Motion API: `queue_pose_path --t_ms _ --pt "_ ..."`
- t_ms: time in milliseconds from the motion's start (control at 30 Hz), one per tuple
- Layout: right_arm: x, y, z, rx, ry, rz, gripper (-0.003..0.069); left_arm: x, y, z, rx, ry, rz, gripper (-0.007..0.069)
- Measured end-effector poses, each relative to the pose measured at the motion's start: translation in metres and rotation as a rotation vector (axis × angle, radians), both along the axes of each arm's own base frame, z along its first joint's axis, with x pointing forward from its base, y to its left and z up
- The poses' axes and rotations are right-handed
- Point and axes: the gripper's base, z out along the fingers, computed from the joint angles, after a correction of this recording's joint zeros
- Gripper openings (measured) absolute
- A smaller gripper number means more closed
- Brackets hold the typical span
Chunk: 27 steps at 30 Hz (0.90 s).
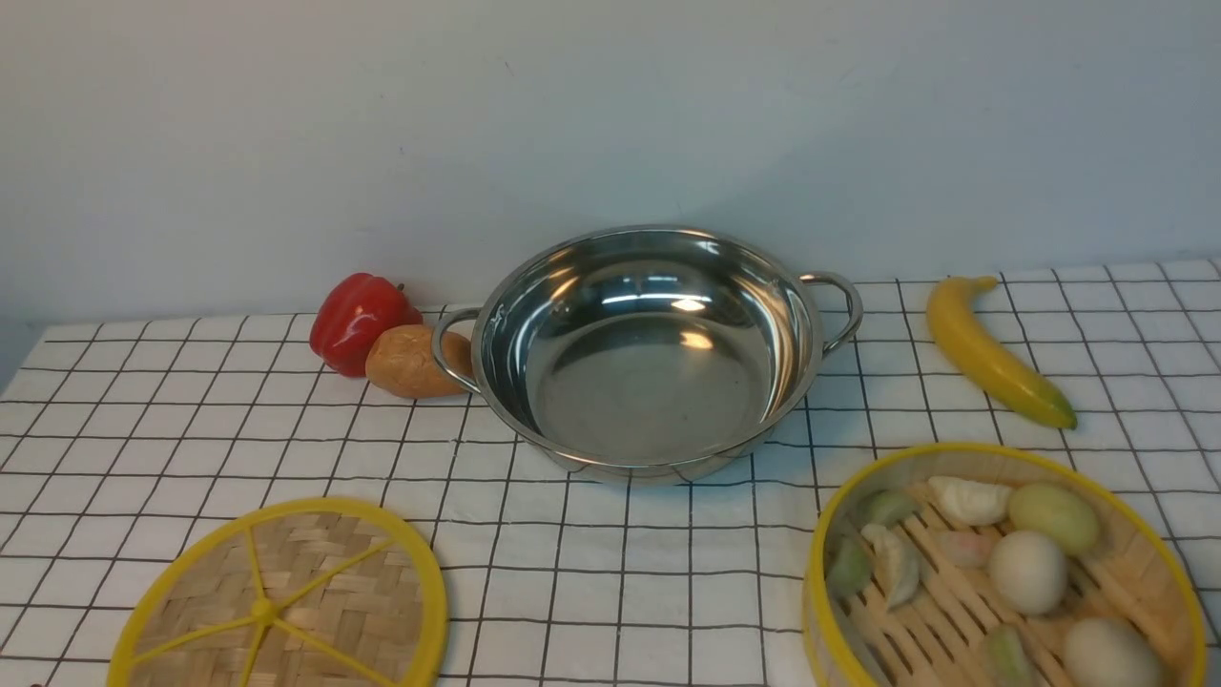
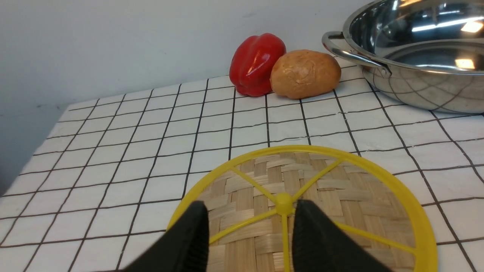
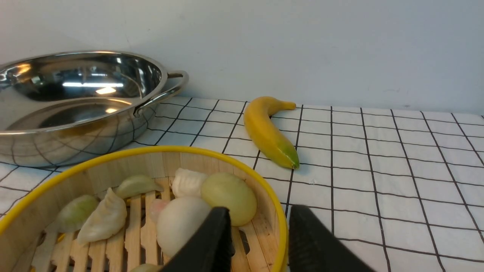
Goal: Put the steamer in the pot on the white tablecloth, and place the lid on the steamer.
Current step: 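Reach for and grasp the rim of the bamboo steamer holding the buns with the right gripper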
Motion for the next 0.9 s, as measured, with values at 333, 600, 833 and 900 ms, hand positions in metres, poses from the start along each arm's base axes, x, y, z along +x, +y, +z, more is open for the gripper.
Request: queue_pose_path --t_ms 333,600,833,900 --pt "0.0 0.0 0.0 -0.001 -0.002 0.0 0.0243 0.0 0.0 0.0 0.0 0.0 0.0 0.0295" --pt "-0.002 0.0 0.028 0.048 -0.121 -0.003 0.0243 0.0 0.0 0.0 0.0 0.0 0.0 0.0295" --pt "-0.011 0.0 0.103 0.148 -0.23 0.001 0.0243 0.0 0.0 0.0 0.0 0.0 0.0 0.0295" --pt "-0.01 0.0 0.123 0.17 -0.194 0.003 0.0243 0.0 0.0 0.0 0.0 0.0 0.0 0.0295"
